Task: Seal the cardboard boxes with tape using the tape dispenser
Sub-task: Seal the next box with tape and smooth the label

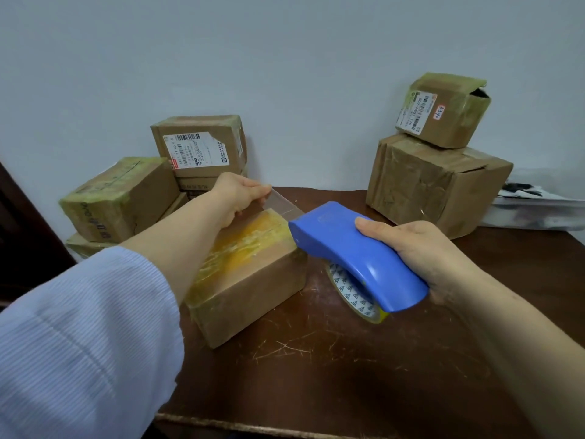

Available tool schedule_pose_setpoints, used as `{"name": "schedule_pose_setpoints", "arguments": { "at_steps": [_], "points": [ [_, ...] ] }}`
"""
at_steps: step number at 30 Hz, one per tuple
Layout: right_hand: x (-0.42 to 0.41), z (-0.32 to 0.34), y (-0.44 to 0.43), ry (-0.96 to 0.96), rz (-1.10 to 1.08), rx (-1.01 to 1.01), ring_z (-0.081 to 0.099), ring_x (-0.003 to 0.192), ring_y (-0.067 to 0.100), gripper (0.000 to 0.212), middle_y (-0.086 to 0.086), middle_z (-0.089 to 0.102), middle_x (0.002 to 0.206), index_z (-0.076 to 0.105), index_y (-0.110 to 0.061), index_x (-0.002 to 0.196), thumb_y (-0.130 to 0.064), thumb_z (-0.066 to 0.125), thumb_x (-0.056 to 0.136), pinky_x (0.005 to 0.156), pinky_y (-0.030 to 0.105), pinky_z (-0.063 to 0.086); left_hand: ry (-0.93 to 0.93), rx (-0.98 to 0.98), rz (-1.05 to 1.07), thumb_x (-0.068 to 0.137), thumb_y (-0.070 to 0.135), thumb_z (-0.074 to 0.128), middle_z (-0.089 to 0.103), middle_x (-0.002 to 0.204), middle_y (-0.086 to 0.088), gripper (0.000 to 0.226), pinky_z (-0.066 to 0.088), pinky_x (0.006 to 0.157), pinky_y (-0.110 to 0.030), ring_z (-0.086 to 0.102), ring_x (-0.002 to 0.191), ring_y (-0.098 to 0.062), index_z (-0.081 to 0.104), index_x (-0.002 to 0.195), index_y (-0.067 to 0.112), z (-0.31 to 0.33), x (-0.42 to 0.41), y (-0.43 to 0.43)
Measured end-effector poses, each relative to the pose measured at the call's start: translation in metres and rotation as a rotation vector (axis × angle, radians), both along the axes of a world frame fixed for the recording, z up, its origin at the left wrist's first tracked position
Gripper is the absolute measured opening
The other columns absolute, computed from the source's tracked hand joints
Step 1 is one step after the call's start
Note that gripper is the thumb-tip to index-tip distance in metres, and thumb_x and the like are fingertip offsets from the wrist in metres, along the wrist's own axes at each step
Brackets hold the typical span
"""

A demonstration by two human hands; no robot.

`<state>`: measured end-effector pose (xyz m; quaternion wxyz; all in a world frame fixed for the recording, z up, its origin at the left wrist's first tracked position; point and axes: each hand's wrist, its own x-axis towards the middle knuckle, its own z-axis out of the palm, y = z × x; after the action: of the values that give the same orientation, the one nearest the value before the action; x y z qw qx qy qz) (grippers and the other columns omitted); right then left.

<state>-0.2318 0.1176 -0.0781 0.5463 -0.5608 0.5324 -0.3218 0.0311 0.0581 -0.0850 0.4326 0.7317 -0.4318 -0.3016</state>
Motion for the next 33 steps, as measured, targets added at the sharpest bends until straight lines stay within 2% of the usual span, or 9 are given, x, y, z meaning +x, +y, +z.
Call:
{"name": "schedule_pose_setpoints", "arguments": {
  "at_steps": [8,11,15,20,23,27,30,32,33],
  "points": [
    [0.003,-0.002,-0.002,0.03,0.0,0.012,0.065,0.05,0.02,0.042,0.014,0.071,0.068,0.072,-0.003,0.071,-0.044,0.071,0.076,0.055,0.028,0.051,-0.008,0.043,0.024,0.086,0.029,0.07,0.06,0.068,0.002,0.02,0.038,0.053,-0.024,0.044,0.057,-0.013,0.074,0.093,0.01,-0.006,0.002,-0.001],
    [0.003,-0.005,-0.002,0.033,-0.002,0.016,0.065,0.051,0.021,0.044,0.015,0.072,0.07,0.073,-0.002,0.073,-0.045,0.071,0.076,0.058,0.03,0.052,-0.04,0.09,0.021,0.085,0.029,0.071,0.068,0.088,-0.005,0.022,0.051,0.072,-0.032,0.061,0.077,-0.021,0.074,0.1,0.013,-0.011,0.002,-0.002],
    [0.004,-0.009,-0.002,0.024,-0.006,0.023,0.065,0.055,0.024,0.047,0.016,0.072,0.073,0.073,0.001,0.078,-0.046,0.071,0.076,0.062,0.033,0.052,-0.122,0.201,0.022,0.081,0.039,0.073,0.067,0.107,-0.01,0.04,0.051,0.091,-0.04,0.062,0.098,-0.03,0.071,0.111,0.012,-0.012,0.002,-0.004],
    [0.004,-0.012,-0.001,0.001,-0.009,0.041,0.065,0.053,0.022,0.045,0.014,0.072,0.069,0.072,-0.002,0.074,-0.046,0.07,0.074,0.06,0.03,0.052,-0.225,0.336,0.013,0.081,0.05,0.069,0.06,0.115,-0.012,0.069,0.047,0.081,-0.037,0.057,0.094,-0.029,0.053,0.129,0.003,-0.008,0.0,-0.002],
    [0.004,-0.014,0.0,-0.014,0.005,0.046,0.065,0.054,0.021,0.047,0.013,0.072,0.07,0.072,-0.001,0.075,-0.048,0.07,0.069,0.059,0.03,0.052,-0.198,0.315,0.07,0.083,0.037,0.073,0.056,0.107,-0.01,0.061,0.046,0.075,-0.036,0.055,0.086,-0.027,0.049,0.127,0.002,-0.01,0.0,0.0],
    [0.005,-0.017,0.001,-0.037,0.016,0.05,0.066,0.057,0.022,0.054,0.015,0.072,0.075,0.071,0.003,0.083,-0.049,0.07,0.069,0.063,0.031,0.053,-0.493,-0.009,0.134,0.087,0.023,0.063,0.069,0.108,-0.009,0.025,0.048,0.079,-0.035,0.062,0.098,-0.026,0.07,0.109,0.01,-0.009,-0.004,0.006],
    [0.004,-0.017,0.002,-0.031,0.027,0.045,0.066,0.057,0.021,0.052,0.014,0.073,0.074,0.072,-0.001,0.079,-0.051,0.069,0.066,0.063,0.032,0.052,-0.432,-0.049,-0.085,0.084,0.026,0.053,0.067,0.09,-0.011,0.02,0.048,0.077,-0.038,0.06,0.085,-0.03,0.066,0.086,0.011,0.006,-0.012,0.025],
    [0.003,-0.02,0.003,-0.033,0.014,0.036,0.067,0.061,0.023,0.057,0.014,0.073,0.077,0.072,0.0,0.084,-0.052,0.069,0.06,0.066,0.034,0.054,-0.349,0.178,-0.379,0.079,0.036,0.056,0.055,0.108,-0.003,0.034,0.041,0.084,-0.035,0.049,0.101,-0.02,0.06,0.107,0.019,0.017,-0.018,0.043],
    [0.004,-0.023,0.004,-0.045,0.0,0.027,0.068,0.065,0.022,0.061,0.013,0.074,0.082,0.071,-0.001,0.092,-0.052,0.07,0.058,0.068,0.035,0.054,-0.411,0.364,-0.51,0.077,0.043,0.06,0.044,0.13,0.002,0.061,0.036,0.099,-0.037,0.04,0.12,-0.017,0.048,0.132,0.021,0.021,-0.02,0.05]
  ]
}}
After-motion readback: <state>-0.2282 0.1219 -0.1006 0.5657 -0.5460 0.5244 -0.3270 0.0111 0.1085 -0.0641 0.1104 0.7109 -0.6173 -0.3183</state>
